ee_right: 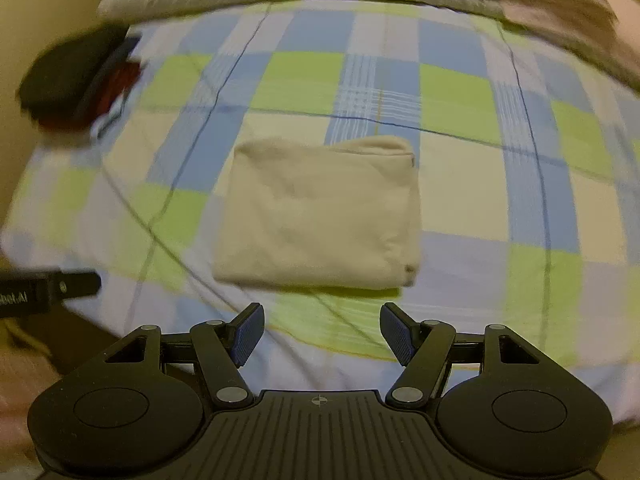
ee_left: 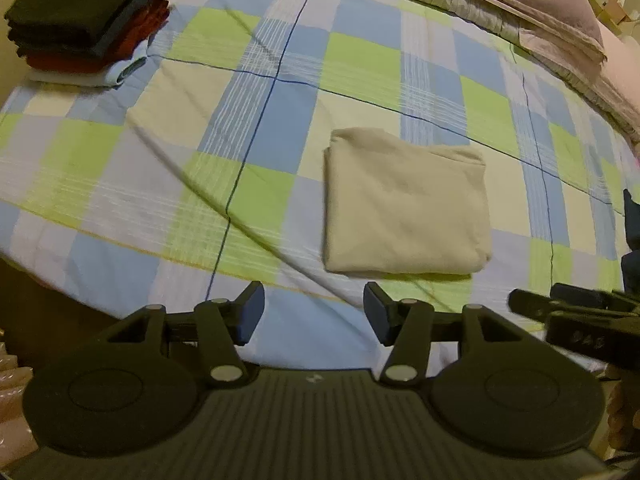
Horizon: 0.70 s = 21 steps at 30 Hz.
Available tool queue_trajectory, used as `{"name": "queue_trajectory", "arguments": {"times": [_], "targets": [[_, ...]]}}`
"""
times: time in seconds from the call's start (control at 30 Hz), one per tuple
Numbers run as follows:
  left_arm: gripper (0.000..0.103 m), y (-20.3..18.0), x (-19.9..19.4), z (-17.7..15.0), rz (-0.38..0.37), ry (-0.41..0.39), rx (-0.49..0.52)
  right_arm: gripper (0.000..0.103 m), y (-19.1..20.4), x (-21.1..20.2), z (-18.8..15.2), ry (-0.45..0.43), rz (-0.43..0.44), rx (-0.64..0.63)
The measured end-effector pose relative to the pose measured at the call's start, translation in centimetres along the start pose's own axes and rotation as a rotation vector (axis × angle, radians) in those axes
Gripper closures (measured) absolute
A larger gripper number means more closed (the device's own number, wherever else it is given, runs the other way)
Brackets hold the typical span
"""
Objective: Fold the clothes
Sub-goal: 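Lower both tools and pinch the folded sweater edge with both grippers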
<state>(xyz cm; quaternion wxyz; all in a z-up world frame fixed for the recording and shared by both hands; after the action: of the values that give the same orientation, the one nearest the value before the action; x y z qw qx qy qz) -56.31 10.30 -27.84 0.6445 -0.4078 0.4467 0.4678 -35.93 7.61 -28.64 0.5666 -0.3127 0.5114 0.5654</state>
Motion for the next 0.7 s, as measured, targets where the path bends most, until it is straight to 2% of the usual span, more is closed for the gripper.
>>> {"name": "queue_trajectory", "arguments": {"times": [0.1, 0.2, 0.37, 0.5, 0.6, 0.7], "targets": [[0.052, 1.9, 2.1, -0.2, -0.024, 0.028, -0.012, 0.035, -2.0, 1.1, -0.1, -0.019, 0.003, 0.119], [0.052, 3.1, 4.6, -0.5, -0.084, 0.041, -0.045, 0.035, -4.8, 2.3, -0.5, -0.015, -0.013, 0.226], [0.052, 3.6, 9.1, -0.6, -0.286, -0.013, -0.182, 0.035, -9.4, 4.2, -1.1, 0.001, -0.011, 0.352], [0.052, 3.2, 13.2, 0.4, -0.421, -0.059, -0.268, 0.035, -11.7, 6.6, 0.0, -0.026, 0.043, 0.365], [0.044, 3.3, 15.8, 1.4, -0.465, -0.096, -0.316, 0.035, -13.1, 9.2, 1.8, -0.029, 0.103, 0.374], [0.041, 3.3, 18.1, 2.6, -0.510, -0.132, -0.356, 0.035, -14.3, 10.7, 3.9, -0.093, 0.179, 0.433]]}}
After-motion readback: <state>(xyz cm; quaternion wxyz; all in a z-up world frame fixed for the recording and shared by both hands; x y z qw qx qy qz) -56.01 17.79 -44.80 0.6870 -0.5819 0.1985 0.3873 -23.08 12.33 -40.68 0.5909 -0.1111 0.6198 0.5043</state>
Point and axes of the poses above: each gripper's, at about its wrist camera, not at the fingertips, and x roughly the way its jaws point, y to its left, z to its top, the point moved 9 cm from there along x, roughly the way its jaws point, and after that the axes turned 8 degrees about x, right-handed, at the moved point
